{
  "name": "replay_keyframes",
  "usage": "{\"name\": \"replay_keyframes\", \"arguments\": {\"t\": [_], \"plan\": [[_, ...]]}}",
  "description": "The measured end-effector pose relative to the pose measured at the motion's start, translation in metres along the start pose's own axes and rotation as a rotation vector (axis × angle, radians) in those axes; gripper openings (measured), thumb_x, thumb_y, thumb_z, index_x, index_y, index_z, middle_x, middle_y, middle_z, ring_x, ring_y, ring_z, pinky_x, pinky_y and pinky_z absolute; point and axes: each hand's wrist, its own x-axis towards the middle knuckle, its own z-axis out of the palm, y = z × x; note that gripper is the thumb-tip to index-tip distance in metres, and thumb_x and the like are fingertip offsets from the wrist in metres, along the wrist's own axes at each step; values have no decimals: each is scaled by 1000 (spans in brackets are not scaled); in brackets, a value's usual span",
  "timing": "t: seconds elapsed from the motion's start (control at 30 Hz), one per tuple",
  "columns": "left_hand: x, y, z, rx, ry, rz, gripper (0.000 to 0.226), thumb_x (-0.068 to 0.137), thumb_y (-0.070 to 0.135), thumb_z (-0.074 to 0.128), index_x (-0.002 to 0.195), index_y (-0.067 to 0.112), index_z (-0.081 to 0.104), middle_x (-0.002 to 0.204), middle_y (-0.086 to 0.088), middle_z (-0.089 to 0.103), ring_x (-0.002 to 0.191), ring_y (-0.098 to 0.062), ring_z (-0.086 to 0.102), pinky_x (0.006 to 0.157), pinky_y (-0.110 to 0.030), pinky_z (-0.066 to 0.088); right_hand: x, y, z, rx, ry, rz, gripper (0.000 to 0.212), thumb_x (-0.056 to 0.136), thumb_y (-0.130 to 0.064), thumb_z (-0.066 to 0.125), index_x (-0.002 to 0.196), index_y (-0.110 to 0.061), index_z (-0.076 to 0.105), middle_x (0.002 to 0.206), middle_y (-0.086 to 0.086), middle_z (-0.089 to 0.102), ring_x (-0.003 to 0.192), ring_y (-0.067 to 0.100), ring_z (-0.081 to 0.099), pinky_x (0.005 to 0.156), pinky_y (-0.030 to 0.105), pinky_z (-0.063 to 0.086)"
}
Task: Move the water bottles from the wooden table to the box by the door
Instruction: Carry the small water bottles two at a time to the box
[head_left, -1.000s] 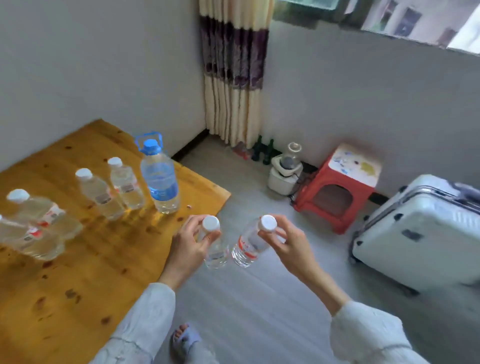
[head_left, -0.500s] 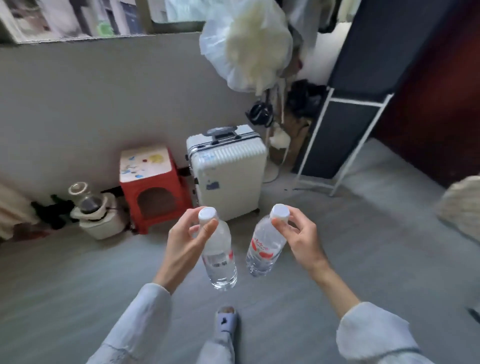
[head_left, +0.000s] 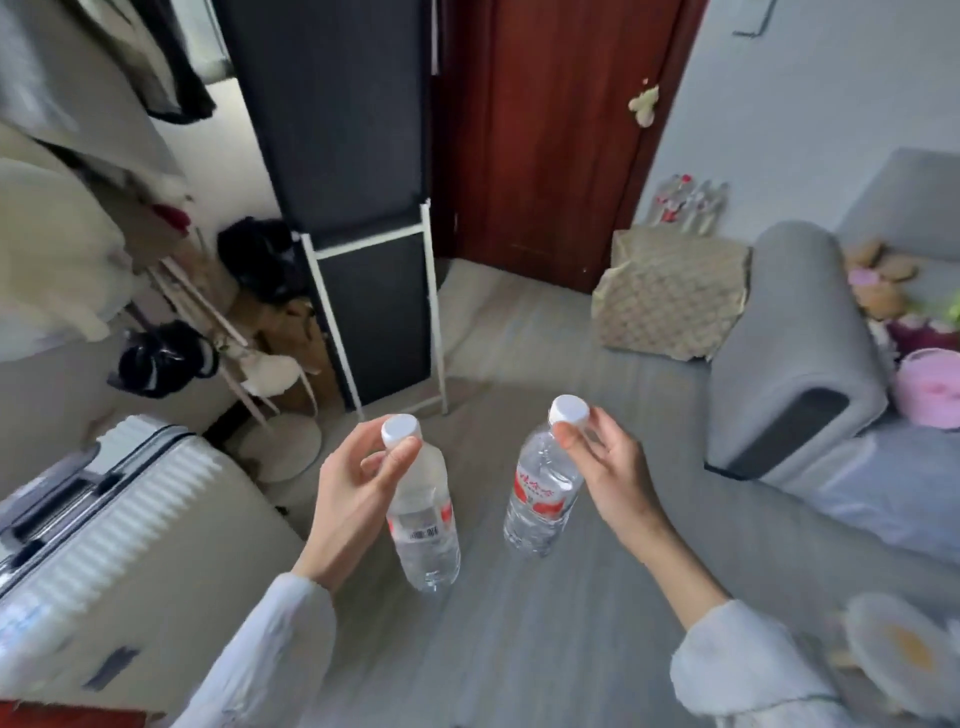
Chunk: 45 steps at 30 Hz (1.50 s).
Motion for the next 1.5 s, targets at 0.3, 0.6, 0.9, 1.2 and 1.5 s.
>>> {"name": "replay_keyframes", "arguments": {"t": [0.3,0.6,0.9,1.2,1.5], "plan": [[169,2,120,14,-164,7,16,85,25,61,99,18,66,89,6,70,81,4,66,64,-7,47,141,18,-88,-26,228,28,14,86,-12,58,99,-9,61,95,4,65,86,3,60,75,10,46],[328,19,281,38,-212,34,22,85,25,61,104,14,64,90,2,69,75,6,65,63,-8,48,322,33,-210,-105,235,9,16,85,-17,60,98,-9,62,92,-1,66,90,10,61,82,21,46],[470,37,430,55,-293,42,29,81,34,62,104,18,64,94,2,70,84,0,67,69,-16,52,474,55,-324,-101,286,25,21,85,-13,59,105,-6,61,101,4,66,95,11,60,80,12,46],[647,24,593,11,-397,49,19,80,33,63,96,22,65,87,8,71,80,3,67,64,-9,48,663,100,-440,-234,338,31,18,83,-20,62,101,-20,61,102,1,68,96,14,63,85,22,47],[802,54,738,59,-502,36,41,71,45,63,104,23,63,103,0,69,102,-15,64,89,-32,50,818,112,-546,-184,407,56,17,83,-20,62,92,-34,59,96,-3,66,90,13,63,76,13,47]]}}
